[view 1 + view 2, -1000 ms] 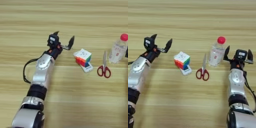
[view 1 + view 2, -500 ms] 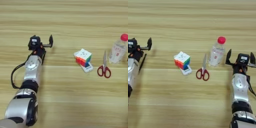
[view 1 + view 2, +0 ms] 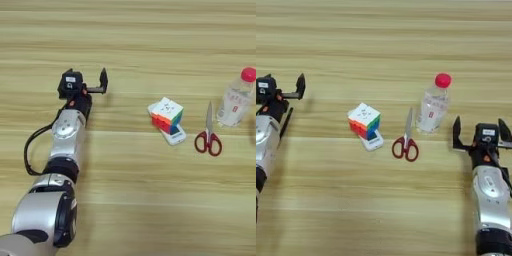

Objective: Move the objects on the table

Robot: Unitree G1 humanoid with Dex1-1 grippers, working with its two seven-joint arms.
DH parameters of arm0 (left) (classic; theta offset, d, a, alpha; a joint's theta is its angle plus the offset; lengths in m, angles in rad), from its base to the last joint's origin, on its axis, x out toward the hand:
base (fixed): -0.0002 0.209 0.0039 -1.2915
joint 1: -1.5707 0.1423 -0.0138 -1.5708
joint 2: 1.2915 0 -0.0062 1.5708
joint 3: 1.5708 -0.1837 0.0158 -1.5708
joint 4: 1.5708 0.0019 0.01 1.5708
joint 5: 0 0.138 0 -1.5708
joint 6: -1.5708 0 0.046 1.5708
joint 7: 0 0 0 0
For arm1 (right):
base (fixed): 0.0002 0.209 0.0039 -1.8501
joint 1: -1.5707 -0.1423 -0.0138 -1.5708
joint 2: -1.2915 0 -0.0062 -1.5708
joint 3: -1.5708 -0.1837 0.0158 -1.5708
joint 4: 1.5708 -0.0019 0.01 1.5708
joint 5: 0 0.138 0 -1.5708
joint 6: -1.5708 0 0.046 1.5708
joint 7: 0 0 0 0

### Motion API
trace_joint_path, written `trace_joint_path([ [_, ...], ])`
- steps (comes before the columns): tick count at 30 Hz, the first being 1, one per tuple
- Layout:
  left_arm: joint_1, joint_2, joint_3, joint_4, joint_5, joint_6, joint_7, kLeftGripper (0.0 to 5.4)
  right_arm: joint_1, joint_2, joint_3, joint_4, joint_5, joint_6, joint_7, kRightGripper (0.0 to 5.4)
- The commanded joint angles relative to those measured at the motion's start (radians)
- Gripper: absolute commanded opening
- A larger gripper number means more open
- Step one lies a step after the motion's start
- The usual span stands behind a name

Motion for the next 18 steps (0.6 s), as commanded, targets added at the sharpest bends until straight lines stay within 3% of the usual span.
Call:
trace_joint_path([
  [1,-0.021,-0.009,-0.007,0.023,0.017,-0.01,0.01,5.38,0.042,-0.013,0.017,-0.048,0.003,0.008,0.052,5.4],
  [8,-0.028,-0.016,-0.003,0.031,0.023,-0.011,0.015,5.38,0.091,-0.02,0.027,-0.071,0.031,-0.041,0.164,5.4],
  [18,-0.032,-0.015,0.0,0.035,0.026,-0.013,0.018,5.38,0.134,-0.013,0.066,-0.095,0.145,-0.058,0.398,5.4],
])
